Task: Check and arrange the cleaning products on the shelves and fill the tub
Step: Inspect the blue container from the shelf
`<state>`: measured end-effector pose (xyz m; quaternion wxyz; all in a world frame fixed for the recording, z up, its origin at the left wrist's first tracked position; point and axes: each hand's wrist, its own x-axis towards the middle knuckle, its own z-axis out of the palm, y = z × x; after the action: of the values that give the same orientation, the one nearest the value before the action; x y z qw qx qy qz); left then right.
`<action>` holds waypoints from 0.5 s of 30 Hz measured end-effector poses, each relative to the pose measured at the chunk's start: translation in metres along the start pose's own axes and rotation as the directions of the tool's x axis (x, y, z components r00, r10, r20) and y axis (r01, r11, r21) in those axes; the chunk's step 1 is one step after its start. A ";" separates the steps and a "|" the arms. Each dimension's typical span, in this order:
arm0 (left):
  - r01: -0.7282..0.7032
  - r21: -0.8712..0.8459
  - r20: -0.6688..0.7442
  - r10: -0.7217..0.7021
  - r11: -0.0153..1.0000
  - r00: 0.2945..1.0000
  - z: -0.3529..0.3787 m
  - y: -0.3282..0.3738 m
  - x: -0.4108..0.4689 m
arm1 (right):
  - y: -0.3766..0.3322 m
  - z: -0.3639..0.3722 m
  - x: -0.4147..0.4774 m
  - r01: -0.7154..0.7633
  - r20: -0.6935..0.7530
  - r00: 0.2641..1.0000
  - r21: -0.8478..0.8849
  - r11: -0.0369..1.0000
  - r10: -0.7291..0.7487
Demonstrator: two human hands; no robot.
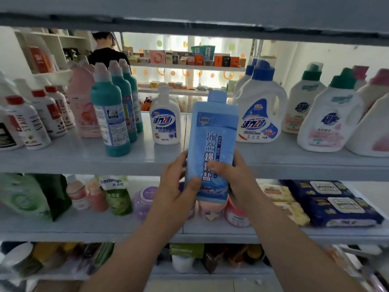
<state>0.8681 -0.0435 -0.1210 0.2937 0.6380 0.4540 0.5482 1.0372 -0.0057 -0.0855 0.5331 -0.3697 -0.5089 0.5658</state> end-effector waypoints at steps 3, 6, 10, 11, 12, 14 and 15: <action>0.021 -0.013 -0.018 -0.021 1.000 1.000 0.000 0.001 -0.031 | 0.016 0.007 -0.028 -0.031 -0.006 0.999 0.010 0.999 0.031; 0.104 0.046 0.017 -0.105 0.993 0.994 -0.002 0.003 -0.046 | 0.035 0.017 -0.049 -0.060 -0.078 0.995 -0.035 0.998 0.057; 0.200 -0.078 -0.020 -0.202 0.977 0.979 -0.007 0.000 -0.065 | 0.060 0.024 -0.081 0.066 -0.062 0.995 -0.183 0.981 -0.078; 0.222 -0.174 -0.018 -0.228 0.959 0.973 -0.010 0.000 -0.072 | 0.065 0.025 -0.088 0.073 -0.036 0.996 -0.159 0.984 -0.080; 0.260 -0.268 0.006 -0.268 0.928 0.963 -0.013 -0.001 -0.077 | 0.071 0.024 -0.090 0.046 -0.025 0.999 -0.106 0.993 -0.049; 0.391 -0.463 0.115 -0.384 0.795 0.916 -0.016 -0.003 -0.088 | 0.078 0.024 -0.090 -0.070 -0.026 0.997 0.035 0.997 0.071; 0.467 -0.545 0.190 -0.440 0.697 0.878 -0.016 -0.004 -0.094 | 0.078 0.026 -0.089 -0.153 -0.012 0.988 0.091 0.984 0.154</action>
<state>0.8525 -0.1283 -0.1616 0.6081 0.3993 0.4030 0.5552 1.0082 -0.0909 -0.1669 0.5088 -0.3890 -0.4479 0.6239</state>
